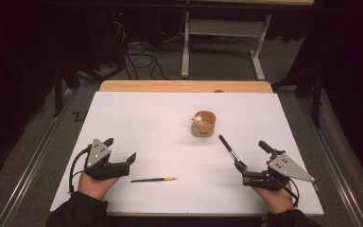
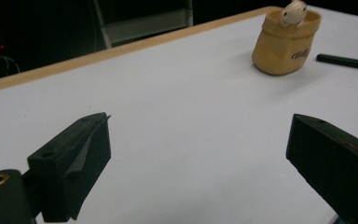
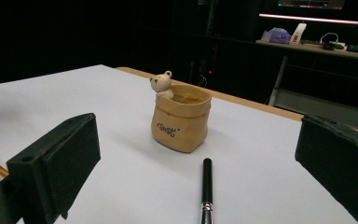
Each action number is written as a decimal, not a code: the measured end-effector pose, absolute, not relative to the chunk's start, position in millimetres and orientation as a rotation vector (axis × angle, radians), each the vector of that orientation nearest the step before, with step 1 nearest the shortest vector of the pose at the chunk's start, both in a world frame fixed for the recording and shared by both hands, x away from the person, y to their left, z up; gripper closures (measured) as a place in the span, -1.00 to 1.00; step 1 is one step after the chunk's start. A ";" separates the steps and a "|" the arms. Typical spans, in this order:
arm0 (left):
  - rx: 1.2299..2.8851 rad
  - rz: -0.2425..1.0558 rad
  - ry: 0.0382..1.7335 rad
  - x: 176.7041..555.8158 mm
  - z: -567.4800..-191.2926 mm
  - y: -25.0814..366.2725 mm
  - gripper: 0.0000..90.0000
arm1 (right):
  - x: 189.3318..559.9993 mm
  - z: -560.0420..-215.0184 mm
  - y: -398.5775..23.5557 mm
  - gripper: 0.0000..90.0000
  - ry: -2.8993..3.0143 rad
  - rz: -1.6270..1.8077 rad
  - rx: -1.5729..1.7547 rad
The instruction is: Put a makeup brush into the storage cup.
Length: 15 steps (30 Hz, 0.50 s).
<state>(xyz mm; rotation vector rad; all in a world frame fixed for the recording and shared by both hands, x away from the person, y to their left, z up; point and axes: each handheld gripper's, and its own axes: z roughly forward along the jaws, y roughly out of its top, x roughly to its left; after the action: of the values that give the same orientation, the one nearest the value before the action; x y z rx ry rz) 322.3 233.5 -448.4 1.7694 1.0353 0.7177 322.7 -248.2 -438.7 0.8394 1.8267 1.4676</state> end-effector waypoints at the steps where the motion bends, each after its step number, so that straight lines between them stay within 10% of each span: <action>1: 1.780 0.712 1.046 323.5 -449.4 233.7 -0.85 | 322.7 -438.7 -248.2 -0.99 1.827 1.468 0.839; 15: 1.893 0.606 1.233 337.8 -459.1 242.5 -0.73 | 324.4 -440.0 -248.0 -0.99 1.844 1.452 0.843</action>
<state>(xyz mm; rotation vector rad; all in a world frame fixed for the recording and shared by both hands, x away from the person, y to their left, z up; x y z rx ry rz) 337.8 242.5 -459.1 1.8929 1.2335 0.6058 324.4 -248.0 -440.0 0.8435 1.8441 1.4519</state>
